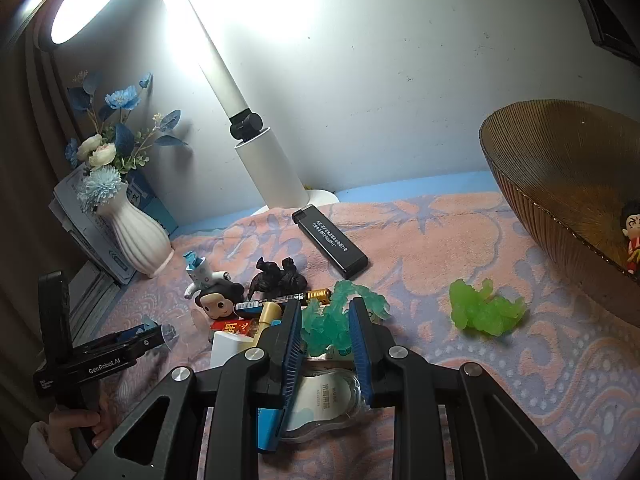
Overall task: Organize rigid objects
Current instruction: 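Lift both pieces, carry them into the brown bowl and open both grippers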
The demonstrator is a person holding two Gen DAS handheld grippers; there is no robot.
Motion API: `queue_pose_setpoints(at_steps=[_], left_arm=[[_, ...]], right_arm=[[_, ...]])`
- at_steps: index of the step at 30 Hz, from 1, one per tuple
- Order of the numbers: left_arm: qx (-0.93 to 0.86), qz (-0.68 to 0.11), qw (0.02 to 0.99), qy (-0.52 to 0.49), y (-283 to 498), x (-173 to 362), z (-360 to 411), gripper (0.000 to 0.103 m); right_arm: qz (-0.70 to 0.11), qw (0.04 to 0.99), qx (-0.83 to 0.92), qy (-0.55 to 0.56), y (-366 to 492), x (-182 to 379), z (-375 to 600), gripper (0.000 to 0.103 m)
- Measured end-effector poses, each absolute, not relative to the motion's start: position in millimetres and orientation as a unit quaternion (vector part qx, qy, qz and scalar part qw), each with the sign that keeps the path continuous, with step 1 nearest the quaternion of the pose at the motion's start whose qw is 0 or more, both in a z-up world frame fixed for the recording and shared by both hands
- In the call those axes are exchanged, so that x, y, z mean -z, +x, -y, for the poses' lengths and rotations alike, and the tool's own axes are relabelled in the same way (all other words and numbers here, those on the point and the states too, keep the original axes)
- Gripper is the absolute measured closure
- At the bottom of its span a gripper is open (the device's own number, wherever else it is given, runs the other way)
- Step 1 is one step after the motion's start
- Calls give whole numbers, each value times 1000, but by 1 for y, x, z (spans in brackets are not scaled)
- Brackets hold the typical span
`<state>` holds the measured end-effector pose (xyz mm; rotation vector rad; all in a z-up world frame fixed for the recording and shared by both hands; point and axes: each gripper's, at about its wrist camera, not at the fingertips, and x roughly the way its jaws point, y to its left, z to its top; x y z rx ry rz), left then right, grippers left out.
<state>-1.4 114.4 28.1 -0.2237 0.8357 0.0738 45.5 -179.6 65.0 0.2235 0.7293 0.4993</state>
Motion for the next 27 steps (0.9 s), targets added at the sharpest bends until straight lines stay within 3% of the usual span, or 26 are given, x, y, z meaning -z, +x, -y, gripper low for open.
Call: queue_pose_setpoints(at_steps=[7, 9, 10, 11, 27], left_arm=[[-37, -406, 907, -106, 3, -26, -114, 49], [-37, -407, 907, -104, 3, -26, -113, 49], [-38, -407, 907, -103, 3, -25, -113, 49], [-39, -408, 907, -101, 3, -25, -113, 49], [-43, -390, 914, -105, -2, -31, -114, 49]], right_arm=[[-364, 897, -222, 119, 50, -61, 187, 48], [-380, 890, -222, 117, 55, -57, 185, 52], [-385, 887, -226, 117, 56, -55, 184, 64], [-388, 885, -230, 119, 57, -54, 184, 69], [-313, 894, -257, 190, 39, -77, 209, 71]])
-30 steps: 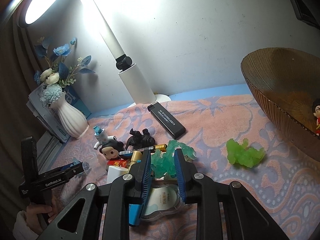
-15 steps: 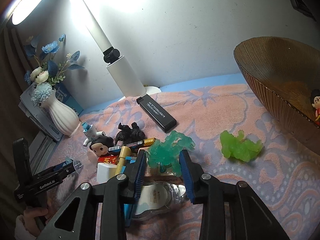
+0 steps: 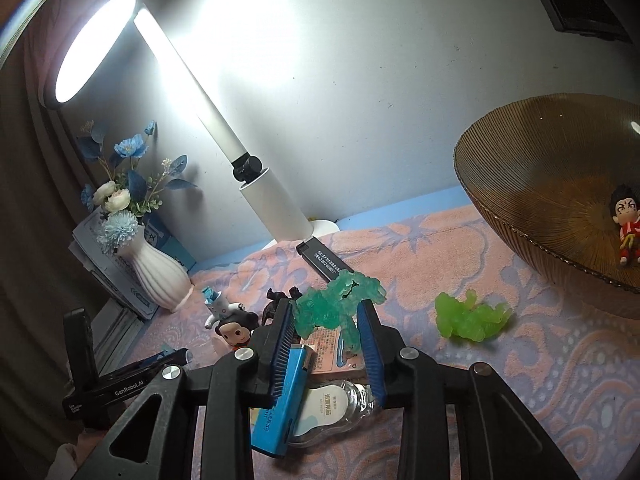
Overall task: Organize rigid objects
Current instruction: 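Lift both pieces, carry them into the brown bowl and open both grippers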
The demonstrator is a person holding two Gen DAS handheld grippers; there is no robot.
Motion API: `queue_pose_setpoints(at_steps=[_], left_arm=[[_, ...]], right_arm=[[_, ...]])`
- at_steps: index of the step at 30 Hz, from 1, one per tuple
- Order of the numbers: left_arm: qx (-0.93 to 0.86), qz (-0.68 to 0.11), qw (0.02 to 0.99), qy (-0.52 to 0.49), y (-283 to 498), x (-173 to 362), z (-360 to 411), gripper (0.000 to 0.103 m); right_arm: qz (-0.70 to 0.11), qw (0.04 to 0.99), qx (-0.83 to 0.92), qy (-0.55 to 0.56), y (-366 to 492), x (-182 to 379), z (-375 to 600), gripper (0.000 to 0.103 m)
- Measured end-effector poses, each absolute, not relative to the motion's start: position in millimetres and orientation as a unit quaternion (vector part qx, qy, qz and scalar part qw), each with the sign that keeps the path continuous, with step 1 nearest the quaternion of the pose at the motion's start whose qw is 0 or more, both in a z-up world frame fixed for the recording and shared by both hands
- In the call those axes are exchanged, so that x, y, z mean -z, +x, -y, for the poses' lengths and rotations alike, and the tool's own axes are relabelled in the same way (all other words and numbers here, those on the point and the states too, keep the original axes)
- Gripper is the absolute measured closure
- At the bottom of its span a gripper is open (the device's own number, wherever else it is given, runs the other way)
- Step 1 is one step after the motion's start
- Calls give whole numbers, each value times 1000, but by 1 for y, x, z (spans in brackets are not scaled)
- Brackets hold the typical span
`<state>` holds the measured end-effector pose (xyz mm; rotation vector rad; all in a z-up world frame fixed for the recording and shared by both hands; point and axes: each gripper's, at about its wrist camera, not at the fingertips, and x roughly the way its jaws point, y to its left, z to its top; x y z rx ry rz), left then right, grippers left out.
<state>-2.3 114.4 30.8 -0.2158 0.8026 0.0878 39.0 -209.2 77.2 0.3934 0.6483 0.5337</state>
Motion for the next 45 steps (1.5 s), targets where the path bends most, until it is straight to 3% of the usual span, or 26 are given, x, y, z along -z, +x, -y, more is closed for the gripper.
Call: queue_pose_setpoints(at_steps=[7, 16, 22, 28, 30, 31, 32, 33, 34, 45], left_arm=[[-2, -348, 930, -116, 12, -84, -90, 49], [129, -315, 939, -54, 96, -153, 51, 49], [199, -337, 920, -13, 123, -147, 142, 49], [224, -354, 908, -12, 128, -131, 172, 49], [225, -357, 906, -14, 130, -127, 175, 42], [226, -356, 907, -11, 131, -126, 178, 33], [230, -355, 906, -8, 131, -125, 180, 13], [233, -359, 904, -4, 132, -124, 182, 5], [234, -368, 900, 1, 133, -124, 184, 4], [173, -364, 915, 8, 109, -146, 113, 4]], right_arm=[[-261, 897, -255, 250, 45, -132, 256, 71], [-257, 918, -170, 251, 65, -165, 332, 71], [-260, 922, -127, 257, 64, -167, 369, 71], [-264, 925, -112, 248, 64, -164, 376, 71], [-273, 921, -122, 250, 67, -160, 375, 69], [-279, 919, -123, 251, 68, -158, 376, 55], [-286, 917, -117, 252, 70, -157, 377, 40], [-288, 917, -107, 253, 70, -156, 378, 11], [-281, 920, -101, 255, 66, -156, 379, 1], [-274, 911, -125, 282, 53, -157, 371, 1]])
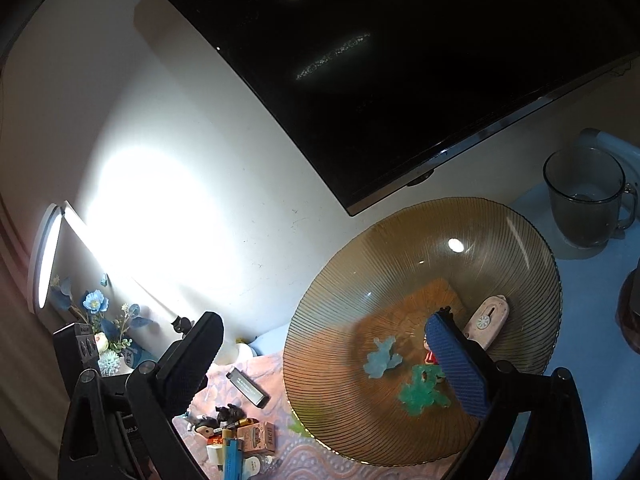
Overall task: Organize rigid objects
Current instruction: 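Lift both pieces, carry them into the brown bowl and open both grippers, then grasp the clear plastic cup with the left gripper while the right gripper grasps the lime green piece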
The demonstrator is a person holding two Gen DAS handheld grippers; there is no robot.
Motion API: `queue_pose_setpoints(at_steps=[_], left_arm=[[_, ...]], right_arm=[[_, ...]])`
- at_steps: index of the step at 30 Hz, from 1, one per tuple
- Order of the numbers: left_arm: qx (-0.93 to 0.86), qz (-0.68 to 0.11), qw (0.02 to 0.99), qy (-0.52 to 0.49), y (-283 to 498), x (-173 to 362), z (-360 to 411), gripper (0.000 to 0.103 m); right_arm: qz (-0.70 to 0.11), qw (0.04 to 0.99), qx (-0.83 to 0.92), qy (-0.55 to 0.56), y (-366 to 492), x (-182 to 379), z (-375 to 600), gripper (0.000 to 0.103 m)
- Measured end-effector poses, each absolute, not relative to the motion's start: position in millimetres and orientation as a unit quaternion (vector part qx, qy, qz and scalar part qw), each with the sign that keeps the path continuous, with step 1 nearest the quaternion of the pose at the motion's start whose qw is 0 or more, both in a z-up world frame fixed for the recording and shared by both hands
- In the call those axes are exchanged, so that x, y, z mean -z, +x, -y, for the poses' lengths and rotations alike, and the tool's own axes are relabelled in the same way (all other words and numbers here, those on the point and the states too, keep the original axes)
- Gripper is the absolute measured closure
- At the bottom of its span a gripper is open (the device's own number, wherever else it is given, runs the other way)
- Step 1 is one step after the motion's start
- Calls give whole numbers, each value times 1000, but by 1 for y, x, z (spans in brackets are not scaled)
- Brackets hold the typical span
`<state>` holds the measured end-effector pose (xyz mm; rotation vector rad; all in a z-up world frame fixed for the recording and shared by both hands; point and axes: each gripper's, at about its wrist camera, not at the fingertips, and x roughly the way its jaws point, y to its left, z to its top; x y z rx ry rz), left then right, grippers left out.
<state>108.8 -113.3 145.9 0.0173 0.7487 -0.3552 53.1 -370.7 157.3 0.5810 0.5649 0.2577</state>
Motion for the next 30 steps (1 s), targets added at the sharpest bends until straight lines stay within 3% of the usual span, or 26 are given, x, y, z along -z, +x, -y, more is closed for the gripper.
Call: queue_pose_setpoints(at_steps=[10, 16, 24, 30], left_arm=[[64, -378, 923, -13, 84, -134, 4, 4], [13, -407, 912, -45, 68, -100, -54, 4], [26, -427, 902, -61, 43, -56, -72, 4], [25, -442, 895, -56, 45, -34, -67, 3]], right_arm=[[-301, 903, -219, 213, 38, -152, 284, 1], [-337, 904, -223, 138, 26, -116, 244, 1], [-402, 890, -152, 150, 45, -53, 258, 1], [-393, 901, -126, 136, 64, -54, 259, 1]])
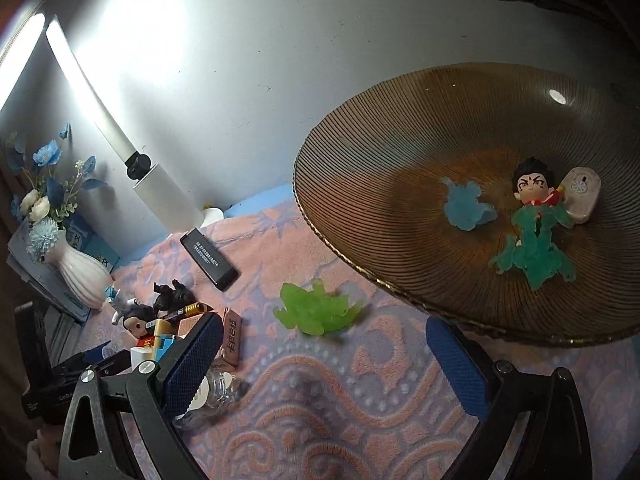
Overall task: Organize rigid objects
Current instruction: 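Grasp the clear plastic cup with the left gripper while the right gripper grasps the lime green piece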
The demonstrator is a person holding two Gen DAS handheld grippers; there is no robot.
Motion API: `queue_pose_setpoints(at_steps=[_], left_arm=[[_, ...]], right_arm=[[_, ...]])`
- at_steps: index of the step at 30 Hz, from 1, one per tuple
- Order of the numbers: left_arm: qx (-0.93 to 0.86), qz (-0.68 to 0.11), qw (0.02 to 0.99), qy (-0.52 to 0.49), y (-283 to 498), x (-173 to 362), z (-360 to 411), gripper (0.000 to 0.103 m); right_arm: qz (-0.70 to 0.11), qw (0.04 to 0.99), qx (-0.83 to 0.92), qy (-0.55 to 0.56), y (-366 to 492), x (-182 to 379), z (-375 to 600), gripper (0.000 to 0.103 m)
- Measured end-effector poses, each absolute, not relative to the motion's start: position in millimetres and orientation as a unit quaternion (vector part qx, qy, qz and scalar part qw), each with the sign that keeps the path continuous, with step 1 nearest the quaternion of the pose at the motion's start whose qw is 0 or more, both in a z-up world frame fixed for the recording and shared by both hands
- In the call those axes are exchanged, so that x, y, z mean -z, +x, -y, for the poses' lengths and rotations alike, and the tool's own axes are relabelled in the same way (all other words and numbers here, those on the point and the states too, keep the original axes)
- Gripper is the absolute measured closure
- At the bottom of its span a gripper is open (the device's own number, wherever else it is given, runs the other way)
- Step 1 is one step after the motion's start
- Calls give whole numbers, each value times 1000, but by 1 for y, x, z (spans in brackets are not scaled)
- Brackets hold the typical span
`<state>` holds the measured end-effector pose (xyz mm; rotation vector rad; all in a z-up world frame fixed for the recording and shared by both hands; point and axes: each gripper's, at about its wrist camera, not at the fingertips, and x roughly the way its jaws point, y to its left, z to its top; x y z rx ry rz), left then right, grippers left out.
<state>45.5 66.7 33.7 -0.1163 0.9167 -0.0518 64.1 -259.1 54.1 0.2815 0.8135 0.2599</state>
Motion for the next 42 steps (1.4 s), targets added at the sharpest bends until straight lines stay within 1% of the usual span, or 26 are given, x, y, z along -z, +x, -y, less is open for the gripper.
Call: queue_pose_setpoints(at_steps=[3, 5, 6, 7, 8, 9, 10, 11, 12, 13, 14, 15, 20, 24, 30, 34, 42], left_arm=[[21, -439, 897, -44, 48, -27, -64, 1], [22, -442, 896, -29, 51, -25, -58, 0], [24, -446, 895, -20, 53, -24, -54, 0], [22, -450, 893, -9, 55, -23, -50, 0], [18, -453, 891, 2, 57, -22, -47, 0], [14, -455, 890, 10, 58, -22, -44, 1], [12, -454, 891, 13, 59, -22, -42, 4], [13, -453, 891, 12, 59, -22, -42, 17], [16, -451, 892, 6, 59, -23, -44, 27], [18, -447, 895, 1, 55, -26, -46, 53], [26, -440, 898, -3, 53, -28, -46, 66], [35, -432, 901, -2, 50, -30, -42, 67], [35, -420, 906, 33, 44, -33, -29, 67], [43, -416, 908, 26, 44, -35, -28, 67], [46, -372, 927, 24, 28, -49, -32, 67], [47, -363, 930, 41, 22, -53, -28, 67], [35, -351, 935, 29, 21, -55, -35, 67]], right_arm=[[-426, 891, -121, 106, 81, -47, 247, 0], [-431, 891, -117, 78, 83, -47, 238, 1], [-434, 891, -113, 65, 84, -46, 234, 2], [-434, 892, -110, 56, 83, -47, 232, 12], [-433, 894, -105, 51, 83, -47, 231, 19], [-431, 896, -95, 47, 82, -48, 231, 34], [-429, 898, -87, 46, 81, -48, 232, 49], [-426, 899, -91, 51, 80, -49, 234, 55], [-424, 898, -99, 57, 80, -49, 235, 54], [-423, 898, -105, 62, 79, -50, 236, 55], [-420, 899, -108, 64, 78, -50, 237, 55], [-419, 899, -111, 64, 77, -51, 237, 55], [-407, 901, -123, 88, 54, -56, 236, 55], [-386, 905, -132, 120, 31, -61, 241, 55], [-362, 921, -135, 57, 19, -73, 217, 55], [-328, 934, -136, 23, 11, -80, 203, 55], [-290, 946, -139, 40, -3, -89, 210, 55]])
